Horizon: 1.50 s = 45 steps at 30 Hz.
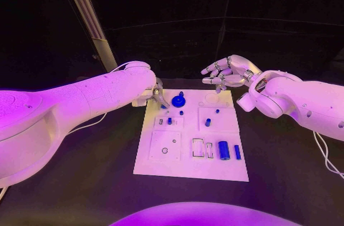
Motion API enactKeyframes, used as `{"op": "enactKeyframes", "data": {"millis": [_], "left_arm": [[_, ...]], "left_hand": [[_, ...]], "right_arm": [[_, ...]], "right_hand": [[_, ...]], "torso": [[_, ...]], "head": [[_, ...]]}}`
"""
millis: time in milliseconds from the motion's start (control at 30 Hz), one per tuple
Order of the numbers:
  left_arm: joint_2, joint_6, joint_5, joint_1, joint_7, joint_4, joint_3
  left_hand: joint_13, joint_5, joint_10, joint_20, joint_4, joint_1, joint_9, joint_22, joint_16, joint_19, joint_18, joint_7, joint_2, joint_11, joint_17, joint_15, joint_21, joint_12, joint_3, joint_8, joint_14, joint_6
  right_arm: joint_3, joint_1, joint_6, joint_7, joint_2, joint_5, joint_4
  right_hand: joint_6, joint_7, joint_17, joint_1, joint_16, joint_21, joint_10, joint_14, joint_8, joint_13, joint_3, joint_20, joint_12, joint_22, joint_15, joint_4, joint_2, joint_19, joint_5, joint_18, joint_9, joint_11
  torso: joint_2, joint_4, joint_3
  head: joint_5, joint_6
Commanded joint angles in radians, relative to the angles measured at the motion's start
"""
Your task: Assemble the parts on the task board
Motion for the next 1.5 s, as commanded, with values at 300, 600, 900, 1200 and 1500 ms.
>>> {"op": "enactKeyframes", "data": {"millis": [300,600,900,1200,1500], "left_arm": [[-0.013,0.026,0.010,-0.002,0.022,0.014,-0.002],[-0.017,0.038,0.010,0.001,0.028,0.020,-0.002],[-0.019,0.048,0.024,0.002,0.031,0.021,-0.002],[-0.022,0.058,0.054,0.003,0.031,0.022,-0.002],[-0.028,0.069,0.066,0.007,0.029,0.023,-0.002]], "left_hand": [[-0.027,0.004,-0.022,0.016,-0.040,-0.018,-0.048,0.038,0.003,0.000,-0.001,0.011,-0.029,0.011,0.263,0.013,-0.005,-0.020,0.186,-0.038,0.105,0.001],[-0.044,0.115,-0.035,0.020,-0.110,-0.019,-0.067,0.035,0.003,-0.003,0.001,0.019,-0.069,0.018,0.263,0.015,-0.014,-0.032,0.403,-0.036,0.105,-0.005],[-0.055,0.125,-0.030,0.025,-0.170,-0.079,-0.060,0.038,0.003,-0.003,0.001,0.026,-0.093,0.022,0.263,0.023,-0.015,-0.033,0.547,-0.006,0.105,-0.016],[-0.059,0.125,-0.032,0.026,-0.192,-0.097,-0.060,0.039,0.003,-0.003,0.001,0.031,-0.091,0.024,0.263,0.025,-0.016,-0.034,0.585,0.001,0.105,-0.025],[-0.061,0.129,-0.035,0.029,-0.208,-0.112,-0.067,0.038,0.003,-0.005,0.002,0.035,-0.091,0.028,0.263,0.028,-0.018,-0.034,0.620,0.000,0.105,-0.031]], "right_arm": [[0.001,0.002,0.011,0.005,0.000,0.000,-0.001],[0.001,0.002,0.013,0.005,0.000,0.000,-0.004],[0.001,0.002,0.014,0.005,0.000,0.000,-0.005],[0.001,0.002,0.015,0.004,-0.002,0.000,-0.008],[0.001,0.002,0.015,0.004,-0.003,0.000,-0.009]], "right_hand": [[-0.010,0.003,-0.002,-0.007,0.004,-0.003,-0.006,-0.007,0.005,-0.002,-0.002,-0.001,0.006,0.001,-0.002,0.007,0.004,-0.009,0.007,0.005,0.001,-0.001],[-0.013,0.003,-0.003,-0.007,0.005,-0.003,-0.007,-0.008,0.005,-0.003,-0.002,-0.001,0.007,0.001,-0.002,0.008,0.003,-0.009,0.008,0.005,0.000,-0.001],[-0.015,0.004,-0.003,-0.007,0.005,-0.003,-0.007,-0.008,0.005,-0.004,-0.002,0.000,0.007,0.001,-0.002,0.008,0.003,-0.009,0.008,0.005,0.000,0.000],[-0.015,0.004,-0.003,-0.007,0.005,-0.003,-0.007,-0.008,0.005,-0.004,-0.002,0.000,0.007,0.001,-0.002,0.008,0.003,-0.009,0.008,0.005,0.000,0.000],[-0.017,0.004,-0.004,-0.008,0.005,-0.004,-0.007,-0.009,0.005,-0.005,-0.002,0.000,0.008,0.001,-0.002,0.009,0.003,-0.009,0.009,0.005,0.000,0.000]], "torso": [[0.000,-0.0008,-0.0003],[0.000,0.0001,0.0006],[0.000,-0.0014,0.0004],[0.001,-0.0001,0.0001],[0.001,-0.0011,-0.0004]], "head": [[0.000,-0.003],[0.002,-0.001],[0.004,0.000],[0.006,-0.001],[0.007,0.001]]}}
